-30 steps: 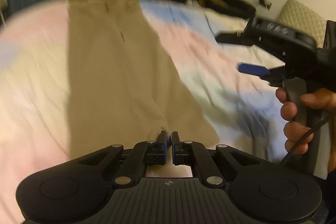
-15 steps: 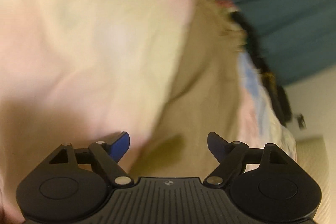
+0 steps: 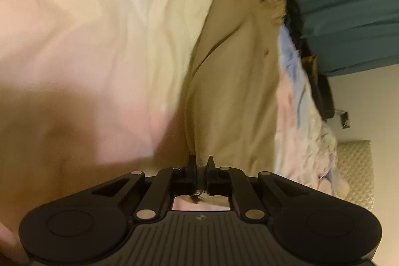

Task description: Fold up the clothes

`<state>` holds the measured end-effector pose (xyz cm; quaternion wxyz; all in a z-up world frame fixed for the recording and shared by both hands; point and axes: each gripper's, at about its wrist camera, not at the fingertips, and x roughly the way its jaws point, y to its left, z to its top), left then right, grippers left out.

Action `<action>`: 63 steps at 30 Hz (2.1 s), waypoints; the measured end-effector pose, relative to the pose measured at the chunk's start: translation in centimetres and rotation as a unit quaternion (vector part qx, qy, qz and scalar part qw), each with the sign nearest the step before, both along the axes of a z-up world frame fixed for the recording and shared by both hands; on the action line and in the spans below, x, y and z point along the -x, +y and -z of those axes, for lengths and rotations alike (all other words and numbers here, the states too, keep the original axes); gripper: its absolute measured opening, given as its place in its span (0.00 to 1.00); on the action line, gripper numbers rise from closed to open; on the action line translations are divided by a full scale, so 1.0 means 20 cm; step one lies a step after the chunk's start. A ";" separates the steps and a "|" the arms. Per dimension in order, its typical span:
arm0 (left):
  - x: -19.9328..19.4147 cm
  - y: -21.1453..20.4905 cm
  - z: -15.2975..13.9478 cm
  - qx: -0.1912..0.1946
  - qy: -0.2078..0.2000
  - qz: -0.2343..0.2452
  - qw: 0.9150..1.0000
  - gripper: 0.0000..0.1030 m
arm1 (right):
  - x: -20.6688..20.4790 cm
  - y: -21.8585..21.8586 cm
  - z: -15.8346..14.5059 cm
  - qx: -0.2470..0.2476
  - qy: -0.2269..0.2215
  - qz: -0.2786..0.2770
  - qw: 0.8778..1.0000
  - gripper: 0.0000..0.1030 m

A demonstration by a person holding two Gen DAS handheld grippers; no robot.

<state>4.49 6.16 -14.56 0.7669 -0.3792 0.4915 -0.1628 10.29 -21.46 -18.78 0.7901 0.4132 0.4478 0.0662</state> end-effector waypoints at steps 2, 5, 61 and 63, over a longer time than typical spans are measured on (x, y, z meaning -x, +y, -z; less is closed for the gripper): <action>0.02 0.04 -0.08 0.016 -0.017 -0.010 1.000 0.05 | 0.01 -0.03 -0.08 0.004 -0.021 0.011 1.000 0.11; 0.05 0.09 -0.19 0.040 -0.042 -0.026 0.998 0.05 | 0.05 -0.10 -0.26 -0.005 -0.067 0.033 0.997 0.11; -0.97 -0.25 0.05 -0.182 -0.224 0.024 0.957 0.18 | -1.02 -0.26 0.05 0.125 -0.150 0.069 0.978 0.21; -0.92 -0.27 0.01 -0.200 -0.238 0.035 0.950 0.36 | -1.00 -0.22 0.00 0.149 -0.160 0.057 0.974 0.45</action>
